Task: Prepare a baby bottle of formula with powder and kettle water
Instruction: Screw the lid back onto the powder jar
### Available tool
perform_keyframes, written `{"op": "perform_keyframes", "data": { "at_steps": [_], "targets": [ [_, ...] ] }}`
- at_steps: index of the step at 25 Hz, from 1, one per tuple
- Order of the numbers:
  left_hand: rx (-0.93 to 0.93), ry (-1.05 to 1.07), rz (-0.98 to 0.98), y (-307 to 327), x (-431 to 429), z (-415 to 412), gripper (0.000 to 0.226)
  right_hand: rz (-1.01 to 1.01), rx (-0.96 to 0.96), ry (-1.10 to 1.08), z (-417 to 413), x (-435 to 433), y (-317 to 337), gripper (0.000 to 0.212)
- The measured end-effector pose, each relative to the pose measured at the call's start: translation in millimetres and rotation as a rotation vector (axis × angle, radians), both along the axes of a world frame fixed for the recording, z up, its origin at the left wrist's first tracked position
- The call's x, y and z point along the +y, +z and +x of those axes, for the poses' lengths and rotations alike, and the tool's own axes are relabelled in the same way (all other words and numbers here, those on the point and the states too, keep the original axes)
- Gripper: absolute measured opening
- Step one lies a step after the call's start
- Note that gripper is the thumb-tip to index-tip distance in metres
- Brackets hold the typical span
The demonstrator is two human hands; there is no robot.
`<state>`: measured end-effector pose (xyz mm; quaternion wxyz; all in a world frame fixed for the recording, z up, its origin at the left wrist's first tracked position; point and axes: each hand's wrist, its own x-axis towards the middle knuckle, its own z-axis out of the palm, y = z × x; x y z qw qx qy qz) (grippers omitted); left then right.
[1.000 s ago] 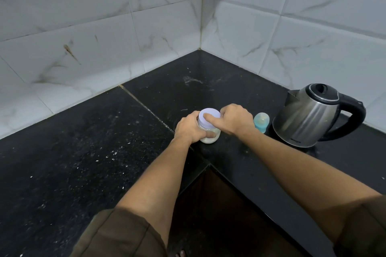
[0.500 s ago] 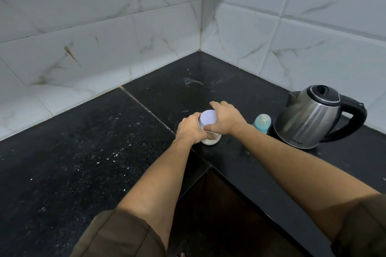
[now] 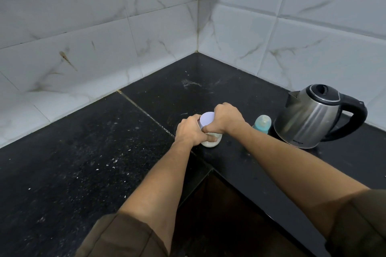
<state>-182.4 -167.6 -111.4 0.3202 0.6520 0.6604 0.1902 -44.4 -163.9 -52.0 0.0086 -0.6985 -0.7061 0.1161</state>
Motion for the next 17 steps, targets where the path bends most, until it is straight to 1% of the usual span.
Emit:
{"op": "perform_keyframes", "data": {
  "at_steps": [3,6,7,10,11,14,17],
  "targets": [
    [0.017,-0.016,0.012,1,2,0,0.082,0.053,0.032,-0.066,-5,-4,-2,0.047],
    [0.01,-0.035,-0.01,-2,6,-1,0.081,0.041,0.062,-0.08,-5,-6,-3,0.05],
    [-0.009,-0.048,-0.018,0,8,0,0.088,0.033,0.075,-0.087,-3,-5,-2,0.051],
    [-0.082,-0.098,-0.015,12,23,14,0.125,0.074,0.097,-0.154,12,8,13,0.053],
    [-0.102,-0.125,-0.013,18,30,22,0.133,0.091,0.104,-0.193,20,15,20,0.053],
    [-0.101,-0.214,0.019,33,51,47,0.137,0.104,0.097,-0.32,56,37,37,0.054],
    [-0.07,-0.258,0.056,38,71,63,0.132,0.064,0.066,-0.425,96,52,41,0.055]
  ]
}}
